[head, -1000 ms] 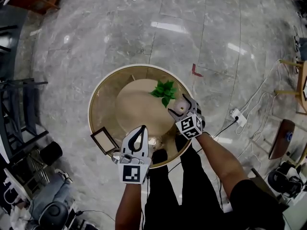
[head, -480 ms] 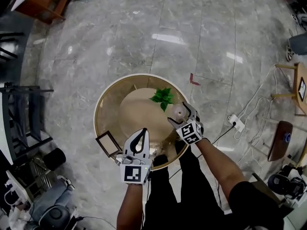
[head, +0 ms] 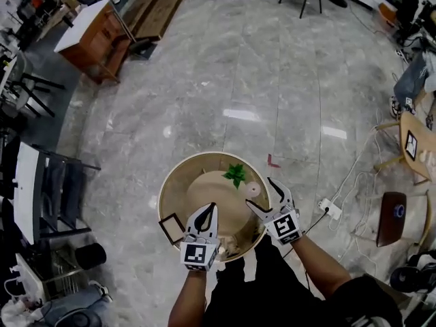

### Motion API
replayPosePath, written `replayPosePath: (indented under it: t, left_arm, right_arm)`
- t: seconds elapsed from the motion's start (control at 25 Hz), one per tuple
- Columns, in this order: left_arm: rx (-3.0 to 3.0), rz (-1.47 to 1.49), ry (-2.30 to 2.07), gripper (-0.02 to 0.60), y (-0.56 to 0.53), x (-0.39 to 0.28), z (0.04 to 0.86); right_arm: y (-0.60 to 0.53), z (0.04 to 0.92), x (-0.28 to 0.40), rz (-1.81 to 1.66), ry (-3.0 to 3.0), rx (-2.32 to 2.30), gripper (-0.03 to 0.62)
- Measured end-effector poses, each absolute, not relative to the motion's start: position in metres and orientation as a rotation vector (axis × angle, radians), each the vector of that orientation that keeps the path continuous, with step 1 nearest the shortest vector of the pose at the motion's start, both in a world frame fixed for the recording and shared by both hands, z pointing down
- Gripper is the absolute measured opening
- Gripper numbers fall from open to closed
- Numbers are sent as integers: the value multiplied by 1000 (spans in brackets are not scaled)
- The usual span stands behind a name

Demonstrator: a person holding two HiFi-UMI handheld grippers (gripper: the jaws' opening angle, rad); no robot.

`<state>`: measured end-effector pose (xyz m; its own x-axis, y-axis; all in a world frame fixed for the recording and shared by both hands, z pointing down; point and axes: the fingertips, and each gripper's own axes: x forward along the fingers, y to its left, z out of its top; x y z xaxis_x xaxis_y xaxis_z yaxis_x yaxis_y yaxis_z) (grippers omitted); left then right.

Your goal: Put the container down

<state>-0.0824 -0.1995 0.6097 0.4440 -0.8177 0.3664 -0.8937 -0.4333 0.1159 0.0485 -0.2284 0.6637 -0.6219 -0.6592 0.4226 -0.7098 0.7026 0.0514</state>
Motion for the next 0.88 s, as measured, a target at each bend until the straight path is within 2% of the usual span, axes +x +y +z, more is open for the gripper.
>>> replayPosePath:
  t: [0.12, 0.28, 0.52, 0.64, 0.88]
  left_arm:
    - [2461, 347, -1441, -2, -195, -76, 595]
    - [2483, 320, -1427, -2, -174, -77, 564]
    - [2544, 251, -1493, -2, -187, -93, 517]
    - [2558, 233, -1523, -2, -187, -100, 497]
    - [2557, 176, -1581, -2, -183, -107, 474]
  right_arm:
    - [-226, 596, 53, 71, -2558, 1116, 331]
    - [-199, 526, 59, -58, -2588, 1167, 199]
    - [-194, 472, 63, -135, -2618, 1251, 44]
    - [-189, 458, 61, -129, -2622, 1276, 0]
    - [-191, 434, 59, -188, -2648, 1275, 0]
